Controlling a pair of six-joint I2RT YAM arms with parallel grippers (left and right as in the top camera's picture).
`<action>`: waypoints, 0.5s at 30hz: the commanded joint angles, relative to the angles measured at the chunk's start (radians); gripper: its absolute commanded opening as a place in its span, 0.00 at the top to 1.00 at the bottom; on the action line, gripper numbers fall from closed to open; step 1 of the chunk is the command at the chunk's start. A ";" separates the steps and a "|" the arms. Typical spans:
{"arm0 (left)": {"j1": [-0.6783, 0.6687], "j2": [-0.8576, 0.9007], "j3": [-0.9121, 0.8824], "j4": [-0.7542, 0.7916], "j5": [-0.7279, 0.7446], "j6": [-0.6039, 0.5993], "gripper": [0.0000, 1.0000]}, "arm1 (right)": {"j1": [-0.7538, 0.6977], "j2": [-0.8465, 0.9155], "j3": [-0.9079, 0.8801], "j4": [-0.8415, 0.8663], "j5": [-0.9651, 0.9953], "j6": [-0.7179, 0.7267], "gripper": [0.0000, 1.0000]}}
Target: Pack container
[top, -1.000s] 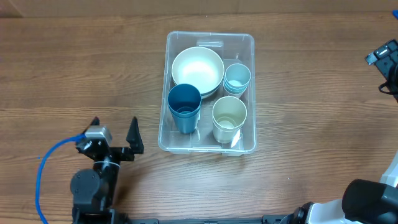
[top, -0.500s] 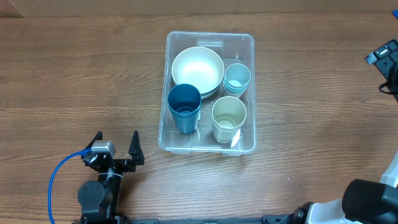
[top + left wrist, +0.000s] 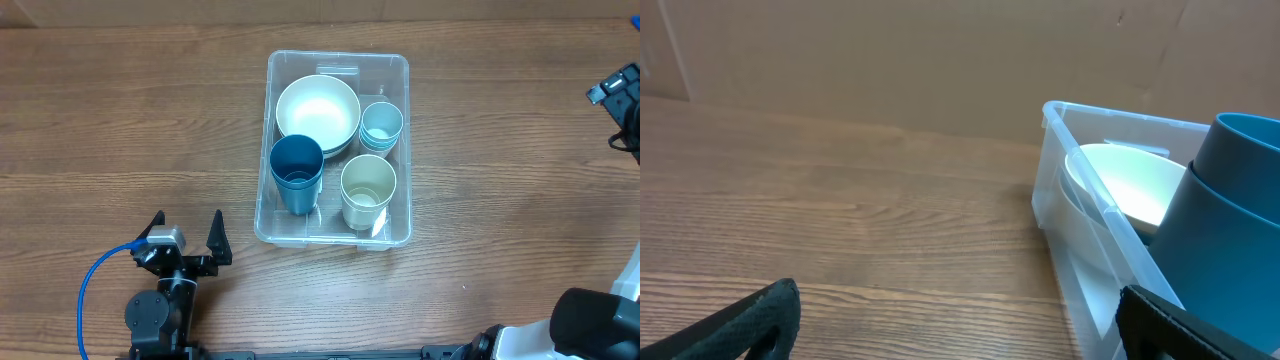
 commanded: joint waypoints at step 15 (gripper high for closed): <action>0.006 -0.012 -0.005 0.003 0.013 0.019 0.00 | 0.598 -0.211 -0.293 1.168 -0.017 -0.240 0.00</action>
